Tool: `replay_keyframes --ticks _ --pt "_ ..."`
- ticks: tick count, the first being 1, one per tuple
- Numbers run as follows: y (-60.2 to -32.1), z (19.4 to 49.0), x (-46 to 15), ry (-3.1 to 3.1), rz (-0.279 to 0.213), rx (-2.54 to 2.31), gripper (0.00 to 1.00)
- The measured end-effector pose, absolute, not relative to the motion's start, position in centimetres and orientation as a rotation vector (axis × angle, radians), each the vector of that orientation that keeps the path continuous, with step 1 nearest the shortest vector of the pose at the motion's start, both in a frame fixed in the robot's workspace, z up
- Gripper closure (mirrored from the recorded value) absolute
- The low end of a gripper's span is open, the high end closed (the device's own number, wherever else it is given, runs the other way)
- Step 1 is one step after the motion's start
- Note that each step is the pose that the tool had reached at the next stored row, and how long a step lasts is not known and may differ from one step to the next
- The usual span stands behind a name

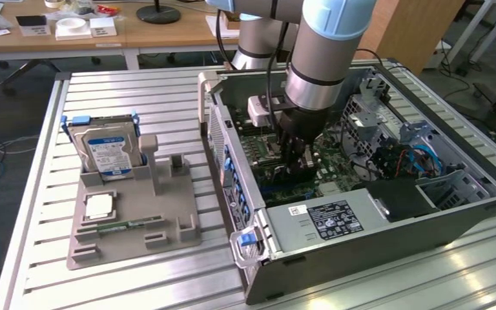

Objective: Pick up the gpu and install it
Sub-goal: 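Insert the gpu into the slot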

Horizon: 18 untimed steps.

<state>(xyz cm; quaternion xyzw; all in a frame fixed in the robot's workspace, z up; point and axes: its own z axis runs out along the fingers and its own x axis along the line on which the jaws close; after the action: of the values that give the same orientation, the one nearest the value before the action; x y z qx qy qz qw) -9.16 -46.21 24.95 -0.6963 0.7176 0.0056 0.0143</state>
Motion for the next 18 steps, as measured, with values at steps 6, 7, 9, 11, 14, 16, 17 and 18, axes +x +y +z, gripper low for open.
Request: replay_keyframes --ticks 6,7,9,11,14,16,17,18 --pt "-46.21 24.92 -9.16 2.234 0.018 -2.168 0.74" --pt "-46.21 24.88 -9.16 2.234 0.018 -2.168 0.74" --pt "-46.21 24.81 -9.16 2.234 0.017 -2.168 0.74" --pt "-46.21 24.76 -9.17 2.234 0.017 -2.168 0.74" --pt "-46.21 24.73 -9.21 2.234 0.017 -2.168 0.74" --pt "-46.2 24.7 -9.26 2.234 0.018 -2.168 0.74" --pt "-46.2 24.66 -9.29 2.233 0.018 -2.167 0.74" --pt "-46.21 24.64 -9.3 2.233 0.018 -2.167 0.74"
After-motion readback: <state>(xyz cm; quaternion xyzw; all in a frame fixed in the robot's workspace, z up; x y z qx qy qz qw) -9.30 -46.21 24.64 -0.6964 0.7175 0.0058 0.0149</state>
